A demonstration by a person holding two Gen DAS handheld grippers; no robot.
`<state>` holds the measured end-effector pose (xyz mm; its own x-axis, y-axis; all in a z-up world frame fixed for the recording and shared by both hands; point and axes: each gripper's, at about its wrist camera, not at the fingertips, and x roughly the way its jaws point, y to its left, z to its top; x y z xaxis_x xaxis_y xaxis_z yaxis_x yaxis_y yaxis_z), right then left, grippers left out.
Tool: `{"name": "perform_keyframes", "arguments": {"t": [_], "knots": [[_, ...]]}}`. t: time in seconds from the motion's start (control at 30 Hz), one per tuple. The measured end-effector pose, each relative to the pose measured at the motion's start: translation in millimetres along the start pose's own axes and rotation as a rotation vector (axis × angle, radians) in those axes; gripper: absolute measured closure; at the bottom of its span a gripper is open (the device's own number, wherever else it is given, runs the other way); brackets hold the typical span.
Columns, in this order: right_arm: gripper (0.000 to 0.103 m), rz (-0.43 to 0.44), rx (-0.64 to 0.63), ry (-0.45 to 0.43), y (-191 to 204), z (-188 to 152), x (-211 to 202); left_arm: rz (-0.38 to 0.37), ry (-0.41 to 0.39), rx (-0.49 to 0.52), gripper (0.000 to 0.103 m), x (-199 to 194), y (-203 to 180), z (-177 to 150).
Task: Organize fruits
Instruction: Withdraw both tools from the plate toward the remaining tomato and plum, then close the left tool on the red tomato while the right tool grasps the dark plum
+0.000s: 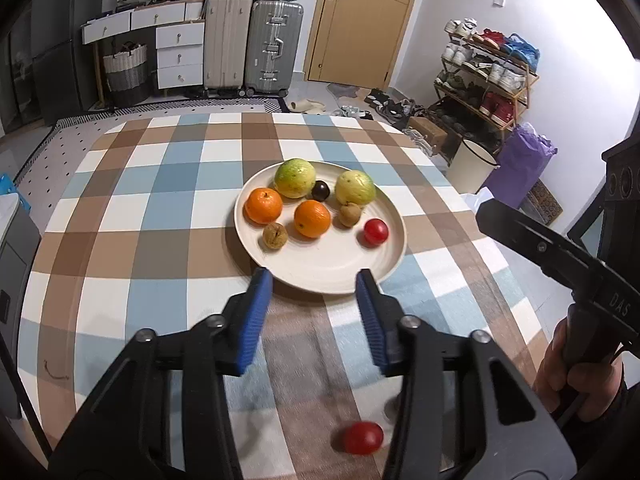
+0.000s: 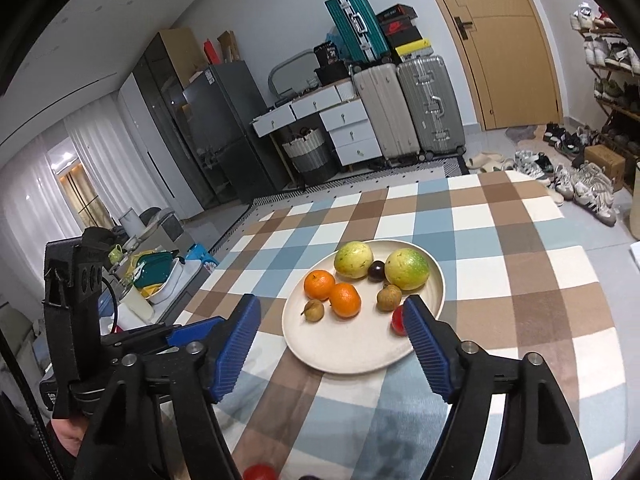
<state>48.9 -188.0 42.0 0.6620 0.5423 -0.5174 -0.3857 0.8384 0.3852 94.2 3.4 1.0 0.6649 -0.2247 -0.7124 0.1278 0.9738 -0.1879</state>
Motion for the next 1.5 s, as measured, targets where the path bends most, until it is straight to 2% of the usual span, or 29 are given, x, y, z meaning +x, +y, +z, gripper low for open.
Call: {"name": "perform_keyframes", "arguments": {"t": [0.07,0.13,0.23,0.33,0.57,0.73,0.93,1.17,1.37,1.5], "knots": [[0.027,0.002,-0.005,-0.010,4,-4,-8,0.012,-0.010,0.007,0.048,-7,-2,-4],[0.023,0.000,-0.011,-0.017,7,-6,-14,0.033,-0.023,-0.006,0.032,-14,-1,-8],[0.016,-0.007,-0.017,-0.032,11,-12,-26,0.037,-0.041,-0.026,0.029,-24,2,-13],[0.015,-0.009,-0.021,-0.036,14,-16,-33,0.044,-0.047,-0.029,0.022,-30,4,-19],[0.007,-0.006,-0.019,-0.053,18,-29,-45,0.051,-0.058,-0.011,0.017,-39,-2,-32],[0.004,-0.004,-0.021,-0.045,22,-40,-53,0.043,-0.065,-0.007,0.001,-44,-7,-44],[0.002,0.005,-0.009,-0.034,20,-52,-60,0.042,-0.073,0.010,0.001,-52,-12,-59],[0.001,-0.013,-0.012,-0.017,21,-69,-65,0.036,-0.020,0.014,0.001,-42,-13,-83],[0.001,-0.028,-0.009,0.006,20,-86,-65,0.028,0.057,0.009,0.001,-24,-18,-103],[0.001,-0.077,-0.033,0.004,21,-94,-67,0.029,0.092,0.017,0.001,-12,-22,-114]]}}
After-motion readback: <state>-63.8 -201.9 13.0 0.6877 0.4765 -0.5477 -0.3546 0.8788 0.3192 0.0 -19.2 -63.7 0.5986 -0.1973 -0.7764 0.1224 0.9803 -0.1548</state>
